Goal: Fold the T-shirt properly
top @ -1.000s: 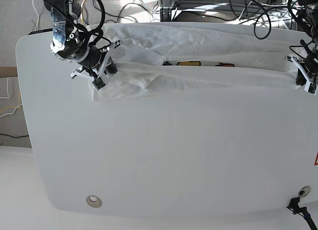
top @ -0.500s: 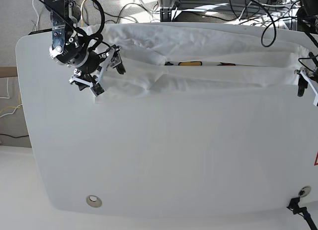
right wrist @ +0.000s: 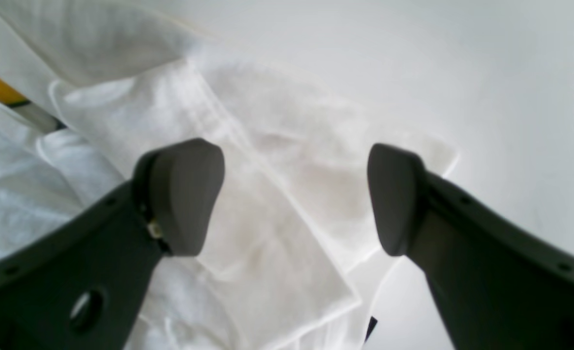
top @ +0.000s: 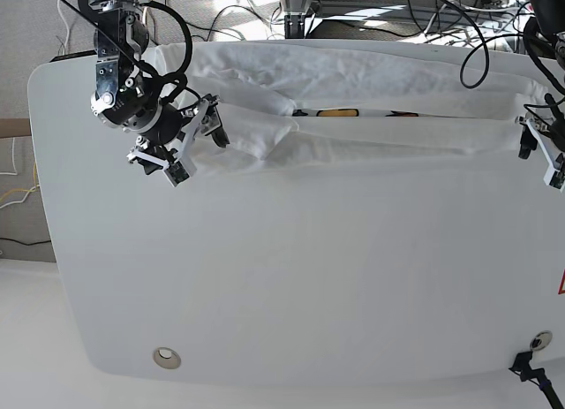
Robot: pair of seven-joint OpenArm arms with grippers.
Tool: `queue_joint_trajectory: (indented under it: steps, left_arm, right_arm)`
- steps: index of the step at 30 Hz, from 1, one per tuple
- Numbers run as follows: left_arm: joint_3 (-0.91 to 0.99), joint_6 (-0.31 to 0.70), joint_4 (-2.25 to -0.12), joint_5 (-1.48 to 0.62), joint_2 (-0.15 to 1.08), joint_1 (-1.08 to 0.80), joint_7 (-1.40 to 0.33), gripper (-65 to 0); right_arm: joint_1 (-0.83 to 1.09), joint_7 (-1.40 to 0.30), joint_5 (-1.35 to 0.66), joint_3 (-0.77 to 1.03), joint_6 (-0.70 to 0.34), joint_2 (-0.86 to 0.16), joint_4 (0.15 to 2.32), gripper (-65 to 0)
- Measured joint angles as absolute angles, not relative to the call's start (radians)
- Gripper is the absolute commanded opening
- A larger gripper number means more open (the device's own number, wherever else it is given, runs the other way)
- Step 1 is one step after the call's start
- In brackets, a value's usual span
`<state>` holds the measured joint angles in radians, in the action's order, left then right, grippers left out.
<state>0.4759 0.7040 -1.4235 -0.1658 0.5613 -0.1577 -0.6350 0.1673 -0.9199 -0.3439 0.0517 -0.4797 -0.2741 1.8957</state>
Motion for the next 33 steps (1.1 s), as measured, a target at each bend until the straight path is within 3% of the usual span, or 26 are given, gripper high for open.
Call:
queue_joint_trajectory:
  steps: [7,10,13,17,18,21,33]
  left_arm:
    - [0.474,0.704,-1.425,-0.169,0.561,-0.217,-0.665,-21.8]
    - [0.474,0.704,-1.425,-0.173,0.561,-0.236,-0.662,-23.0]
    - [0.474,0.704,-1.425,-0.173,0.56,-0.244,-0.662,-36.2]
    - [0.474,0.704,-1.425,-0.173,0.561,-0.234,-0.657,-62.7]
    - [0.474,0.704,-1.425,-0.173,0.561,-0.234,-0.657,-65.0]
    - [0.474,0.704,-1.425,-0.173,0.56,-0.232,-0.658,-65.0]
    - [0.527,0.705,-1.595,-0.165,0.599,-0.283,-0.659,-65.0]
  right_arm:
    - [0.168,-0.92,-0.343,0.053,-0.476,-0.274,1.895,-18.7]
    - [0.168,-0.92,-0.344,0.053,-0.476,-0.274,1.895,-24.5]
    - [0.168,-0.919,-0.344,0.053,-0.476,-0.274,1.895,-35.1]
    - [0.168,-0.918,-0.344,0.053,-0.476,-0.274,1.895,-49.7]
    - [0.168,-0.919,-0.344,0.053,-0.476,-0.274,1.895,-53.2]
    - [0.176,-0.918,-0.344,0.053,-0.476,-0.274,1.895,-58.2]
    - [0.195,-0.918,-0.344,0.053,-0.476,-0.275,1.895,-58.0]
